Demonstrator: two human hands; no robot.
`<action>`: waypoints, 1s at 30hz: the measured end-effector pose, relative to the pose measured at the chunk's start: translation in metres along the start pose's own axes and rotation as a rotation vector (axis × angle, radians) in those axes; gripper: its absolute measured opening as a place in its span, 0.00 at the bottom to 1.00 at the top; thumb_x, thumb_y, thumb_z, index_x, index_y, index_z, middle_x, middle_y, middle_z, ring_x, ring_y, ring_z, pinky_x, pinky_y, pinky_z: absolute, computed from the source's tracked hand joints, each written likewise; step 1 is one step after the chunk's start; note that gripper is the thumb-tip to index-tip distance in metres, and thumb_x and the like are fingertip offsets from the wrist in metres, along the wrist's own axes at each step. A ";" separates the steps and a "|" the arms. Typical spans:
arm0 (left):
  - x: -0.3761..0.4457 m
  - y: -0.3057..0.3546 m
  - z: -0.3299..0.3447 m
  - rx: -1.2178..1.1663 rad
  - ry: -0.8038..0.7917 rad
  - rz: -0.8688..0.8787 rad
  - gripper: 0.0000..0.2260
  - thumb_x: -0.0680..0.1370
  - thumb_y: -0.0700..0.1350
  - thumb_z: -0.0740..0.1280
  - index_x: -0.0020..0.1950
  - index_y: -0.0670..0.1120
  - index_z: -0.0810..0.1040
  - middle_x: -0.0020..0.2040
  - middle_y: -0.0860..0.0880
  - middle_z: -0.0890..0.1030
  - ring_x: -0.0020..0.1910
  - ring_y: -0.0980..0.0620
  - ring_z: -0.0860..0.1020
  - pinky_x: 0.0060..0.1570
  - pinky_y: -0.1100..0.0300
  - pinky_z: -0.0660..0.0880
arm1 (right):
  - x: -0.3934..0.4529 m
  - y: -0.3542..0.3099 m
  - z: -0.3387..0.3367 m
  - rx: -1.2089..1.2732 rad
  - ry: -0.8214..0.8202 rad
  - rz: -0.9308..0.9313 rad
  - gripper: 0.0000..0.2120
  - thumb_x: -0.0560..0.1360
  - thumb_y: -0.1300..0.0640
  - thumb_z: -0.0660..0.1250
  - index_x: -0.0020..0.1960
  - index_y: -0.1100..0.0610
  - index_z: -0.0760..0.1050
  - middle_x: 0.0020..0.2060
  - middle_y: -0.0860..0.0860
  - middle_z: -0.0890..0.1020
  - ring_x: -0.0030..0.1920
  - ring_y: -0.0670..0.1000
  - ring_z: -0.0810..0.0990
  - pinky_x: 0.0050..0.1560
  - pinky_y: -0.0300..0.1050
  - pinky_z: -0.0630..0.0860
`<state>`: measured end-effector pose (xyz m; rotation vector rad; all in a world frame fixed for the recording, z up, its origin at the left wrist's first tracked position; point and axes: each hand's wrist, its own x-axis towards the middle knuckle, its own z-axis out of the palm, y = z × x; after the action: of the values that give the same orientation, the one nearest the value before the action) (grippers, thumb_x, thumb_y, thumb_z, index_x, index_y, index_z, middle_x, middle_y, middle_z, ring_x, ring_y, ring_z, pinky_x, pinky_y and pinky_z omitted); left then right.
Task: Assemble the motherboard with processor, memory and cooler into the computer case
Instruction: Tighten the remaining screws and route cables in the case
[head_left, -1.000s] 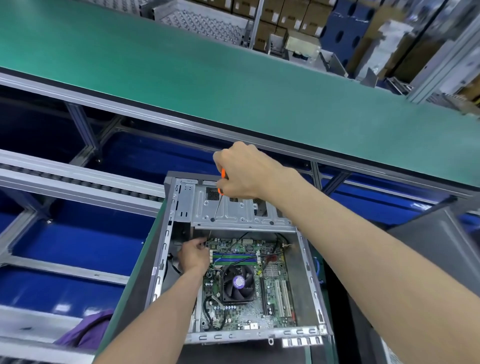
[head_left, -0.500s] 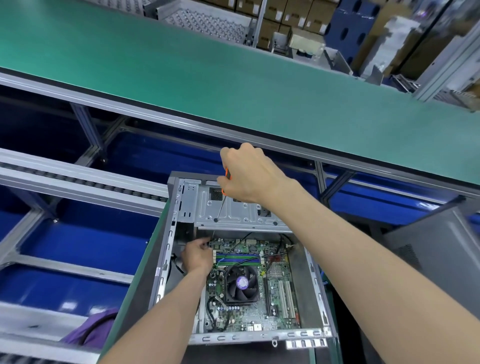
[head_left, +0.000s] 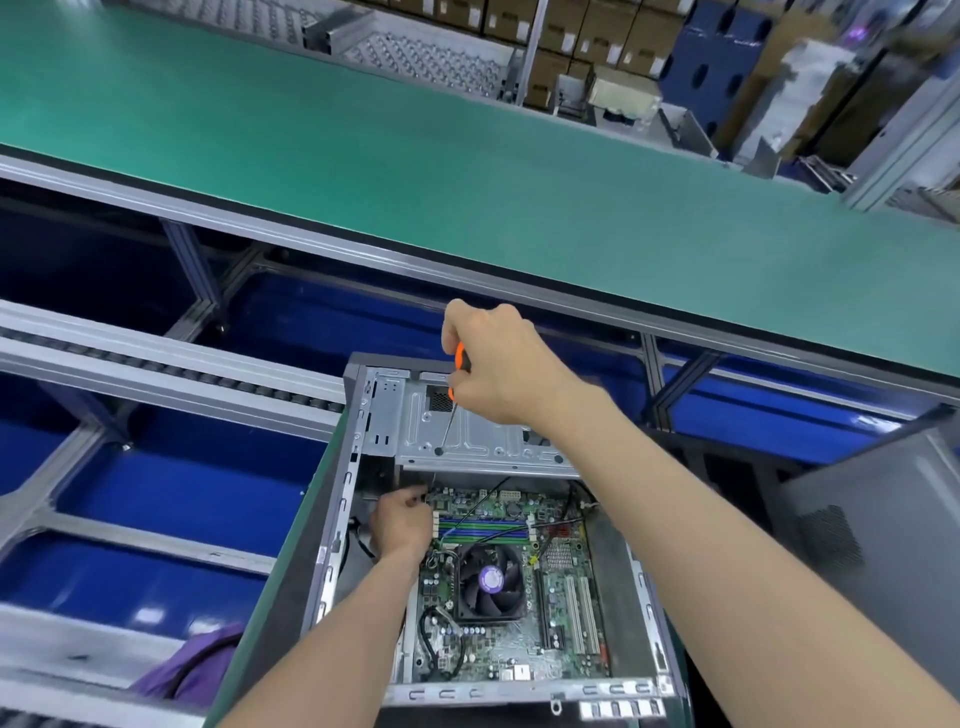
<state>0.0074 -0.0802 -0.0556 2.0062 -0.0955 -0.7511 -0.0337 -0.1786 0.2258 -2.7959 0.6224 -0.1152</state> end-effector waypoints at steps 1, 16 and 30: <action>-0.001 0.001 0.000 -0.002 0.007 0.005 0.14 0.79 0.38 0.66 0.61 0.52 0.82 0.44 0.60 0.78 0.29 0.61 0.73 0.22 0.72 0.68 | -0.002 0.000 0.002 0.019 0.021 0.001 0.12 0.70 0.64 0.64 0.51 0.55 0.68 0.40 0.53 0.78 0.45 0.57 0.74 0.40 0.49 0.71; -0.007 0.010 -0.002 0.300 0.085 0.118 0.09 0.79 0.49 0.70 0.57 0.49 0.85 0.48 0.46 0.86 0.34 0.50 0.75 0.39 0.61 0.71 | -0.016 0.008 0.094 0.423 0.146 0.266 0.18 0.78 0.52 0.67 0.32 0.54 0.66 0.28 0.53 0.75 0.34 0.58 0.73 0.40 0.51 0.72; -0.017 0.020 -0.005 0.224 -0.029 0.277 0.13 0.80 0.46 0.68 0.63 0.44 0.82 0.56 0.46 0.85 0.40 0.59 0.79 0.60 0.52 0.76 | -0.015 0.003 0.062 0.083 0.188 0.034 0.09 0.78 0.69 0.56 0.44 0.61 0.72 0.44 0.57 0.79 0.39 0.60 0.76 0.43 0.54 0.72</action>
<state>0.0011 -0.0810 -0.0296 2.1349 -0.4838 -0.6123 -0.0405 -0.1592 0.1652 -2.7127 0.6915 -0.3919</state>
